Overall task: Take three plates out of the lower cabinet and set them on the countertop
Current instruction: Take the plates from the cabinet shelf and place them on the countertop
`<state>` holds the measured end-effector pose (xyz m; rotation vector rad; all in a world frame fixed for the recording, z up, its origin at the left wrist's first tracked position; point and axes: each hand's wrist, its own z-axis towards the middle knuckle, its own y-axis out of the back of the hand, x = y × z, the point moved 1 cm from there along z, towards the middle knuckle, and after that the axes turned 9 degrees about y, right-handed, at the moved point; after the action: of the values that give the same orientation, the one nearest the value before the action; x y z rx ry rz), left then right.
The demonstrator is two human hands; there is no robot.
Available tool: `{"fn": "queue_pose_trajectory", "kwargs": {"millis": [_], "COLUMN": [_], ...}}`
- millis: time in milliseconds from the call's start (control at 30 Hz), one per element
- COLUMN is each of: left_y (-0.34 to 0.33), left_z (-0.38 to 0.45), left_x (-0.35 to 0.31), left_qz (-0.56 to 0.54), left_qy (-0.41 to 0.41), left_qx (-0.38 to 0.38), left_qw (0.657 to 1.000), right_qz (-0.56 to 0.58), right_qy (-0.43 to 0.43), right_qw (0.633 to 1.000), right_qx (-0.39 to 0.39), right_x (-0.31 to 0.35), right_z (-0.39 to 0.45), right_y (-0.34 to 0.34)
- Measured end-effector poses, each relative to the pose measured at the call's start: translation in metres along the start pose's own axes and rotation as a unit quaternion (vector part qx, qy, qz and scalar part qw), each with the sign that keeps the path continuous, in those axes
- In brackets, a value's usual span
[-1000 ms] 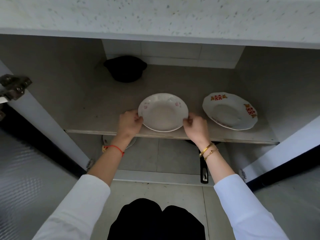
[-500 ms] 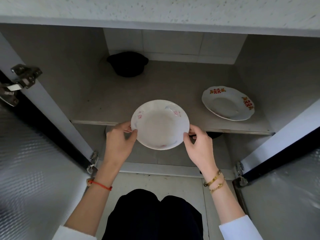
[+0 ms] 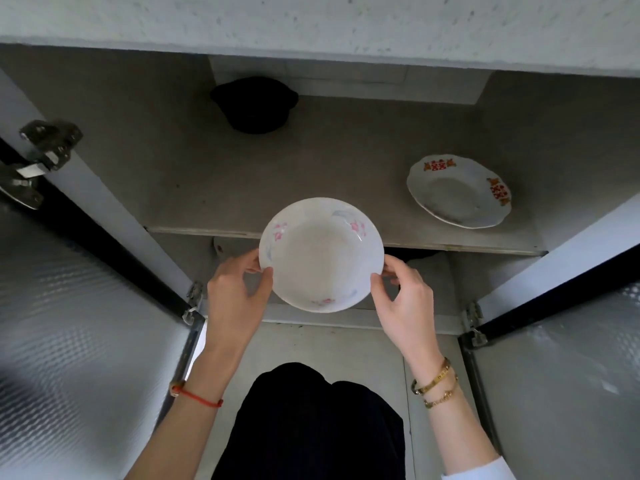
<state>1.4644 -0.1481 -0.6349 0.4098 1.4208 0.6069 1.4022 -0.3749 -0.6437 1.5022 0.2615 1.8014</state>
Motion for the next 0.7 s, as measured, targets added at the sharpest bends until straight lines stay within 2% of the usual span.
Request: {"fn": "queue_pose_trajectory", "kwargs": {"millis": [433, 700], "left_y": [0.129, 0.222], "left_z": [-0.061, -0.097], "left_x": [-0.106, -0.193], "left_qz": [0.054, 0.06], "left_qy": [0.127, 0.148], "left_qx": [0.057, 0.078], "left_qw": [0.989, 0.984], "right_qz": [0.007, 0.009], "right_qy": [-0.121, -0.132], "right_qw": [0.99, 0.986], "right_qx": [0.074, 0.098], "right_x": [0.149, 0.246], "right_z": [-0.042, -0.06], "right_y": [0.099, 0.182]}}
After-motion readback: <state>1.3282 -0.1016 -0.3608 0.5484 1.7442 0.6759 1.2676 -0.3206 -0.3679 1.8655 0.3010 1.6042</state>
